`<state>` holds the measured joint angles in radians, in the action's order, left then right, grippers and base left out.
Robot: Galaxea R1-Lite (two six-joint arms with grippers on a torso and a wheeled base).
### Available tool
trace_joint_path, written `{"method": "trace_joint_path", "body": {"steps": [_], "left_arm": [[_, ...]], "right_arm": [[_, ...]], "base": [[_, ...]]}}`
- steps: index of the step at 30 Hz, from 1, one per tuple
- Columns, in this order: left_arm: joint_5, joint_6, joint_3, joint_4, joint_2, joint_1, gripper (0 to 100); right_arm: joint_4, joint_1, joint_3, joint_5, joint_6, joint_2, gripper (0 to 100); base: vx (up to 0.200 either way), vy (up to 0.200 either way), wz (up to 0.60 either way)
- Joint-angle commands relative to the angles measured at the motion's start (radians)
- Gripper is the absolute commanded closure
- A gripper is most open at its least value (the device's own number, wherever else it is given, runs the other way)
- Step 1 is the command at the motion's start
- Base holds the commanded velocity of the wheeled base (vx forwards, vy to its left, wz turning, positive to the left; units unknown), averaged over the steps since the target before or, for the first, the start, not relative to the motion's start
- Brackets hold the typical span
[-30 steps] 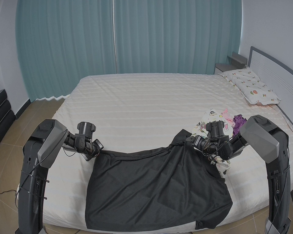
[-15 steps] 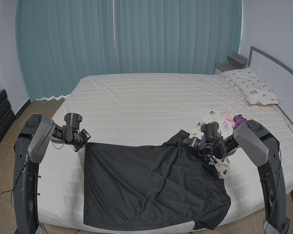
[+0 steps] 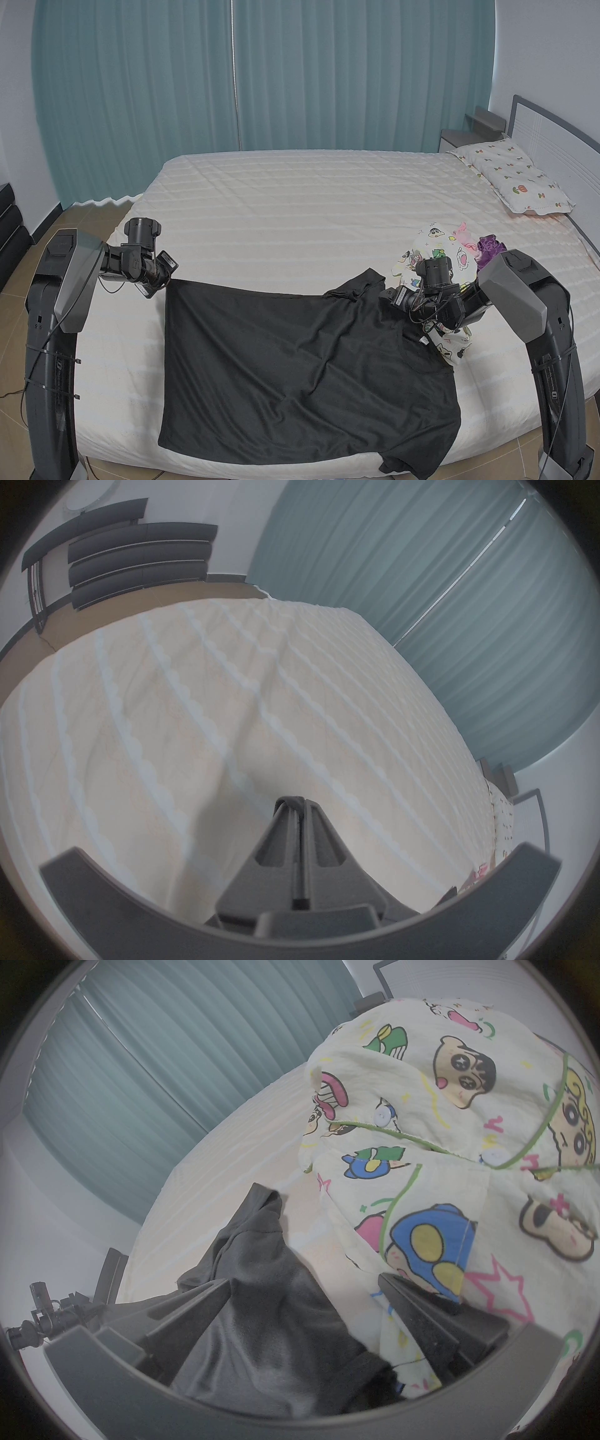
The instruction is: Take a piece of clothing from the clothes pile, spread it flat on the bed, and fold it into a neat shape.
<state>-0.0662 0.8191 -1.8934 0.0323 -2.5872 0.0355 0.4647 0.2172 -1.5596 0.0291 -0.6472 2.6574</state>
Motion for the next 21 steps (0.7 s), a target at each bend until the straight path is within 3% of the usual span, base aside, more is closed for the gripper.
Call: {"method": "trace_joint_path", "body": {"steps": [1, 8, 9, 21], "left_arm": [[-0.004, 0.002, -0.047, 0.017, -0.022, 0.007, 100], [-0.004, 0.002, -0.078, 0.054, -0.044, 0.02, 100], [-0.004, 0.002, -0.078, 0.054, -0.045, 0.02, 100], [-0.006, 0.003, -0.078, 0.078, -0.05, 0.021, 100]], "right_arm": [[0.0, 0.001, 0.007, 0.005, -0.014, 0.004, 0], [0.0, -0.002, 0.013, 0.012, -0.028, -0.005, 0], [0.0, -0.002, 0.019, 0.014, -0.028, -0.007, 100], [0.026, -0.015, 0.035, 0.026, -0.023, -0.031, 100]], "base": [[0.0, 0.0, 0.0], [0.0, 0.0, 0.0], [0.0, 0.0, 0.0], [0.0, 0.0, 0.0]]}}
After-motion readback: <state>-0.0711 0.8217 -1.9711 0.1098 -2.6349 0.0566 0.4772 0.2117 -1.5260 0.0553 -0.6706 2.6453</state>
